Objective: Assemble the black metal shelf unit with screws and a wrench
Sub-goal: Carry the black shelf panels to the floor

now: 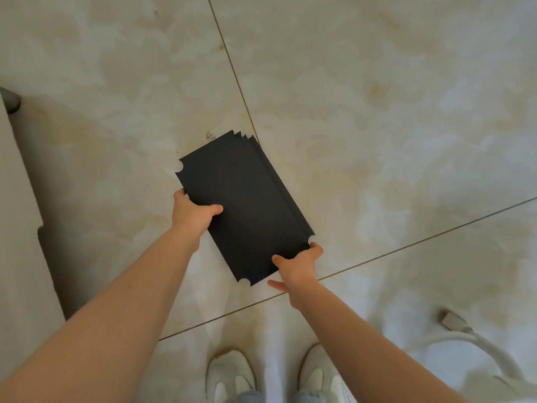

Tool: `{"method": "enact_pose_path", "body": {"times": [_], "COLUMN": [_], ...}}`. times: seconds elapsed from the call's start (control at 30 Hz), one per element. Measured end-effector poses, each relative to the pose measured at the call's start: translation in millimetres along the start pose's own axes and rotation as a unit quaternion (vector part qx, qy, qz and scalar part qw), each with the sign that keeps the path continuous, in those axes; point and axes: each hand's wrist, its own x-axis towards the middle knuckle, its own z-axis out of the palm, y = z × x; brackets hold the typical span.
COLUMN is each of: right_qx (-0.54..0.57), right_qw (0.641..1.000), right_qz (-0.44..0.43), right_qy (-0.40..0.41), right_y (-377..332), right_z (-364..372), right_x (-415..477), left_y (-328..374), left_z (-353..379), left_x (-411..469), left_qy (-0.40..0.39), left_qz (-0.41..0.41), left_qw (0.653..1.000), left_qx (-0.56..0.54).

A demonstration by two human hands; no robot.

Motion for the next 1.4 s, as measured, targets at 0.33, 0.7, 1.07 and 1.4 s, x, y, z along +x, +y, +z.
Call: {"method": "enact_pose_path", "body": {"times": [0.33, 0.7, 1.07, 1.4], "right_qx": [-0.245, -0.376, -0.298, -0.076], "right_qw": [0.953, 0.864, 0.858, 0.888], "right_qz": [-0.174, -0.333, -0.404, -0.378], "right_qy": [0.030, 0.026, 0.112, 0.251], "right_y": [-21.9, -79.2, -53.8, 85.2], "right_z": [-73.8, -178.0, -282.4, -370.6], "right_x": [-71.8, -324.7, -584.3, -736.8], "left_y": [20.3, 154.0, 240.1, 211.2], "left_z": [-44.4, -99.0, -174.5, -201.1], "left_x": [-89.9, -341.8, -572.3, -760.5], "left_qy": [-0.036, -0.110, -0.131, -0.264], "left_qz": [0.057, 0.354, 0.512, 0.553], "left_qw": [0.960, 0.796, 0.720, 0.682], "left_qx": [0.271, 0.479, 0.449, 0.398]}}
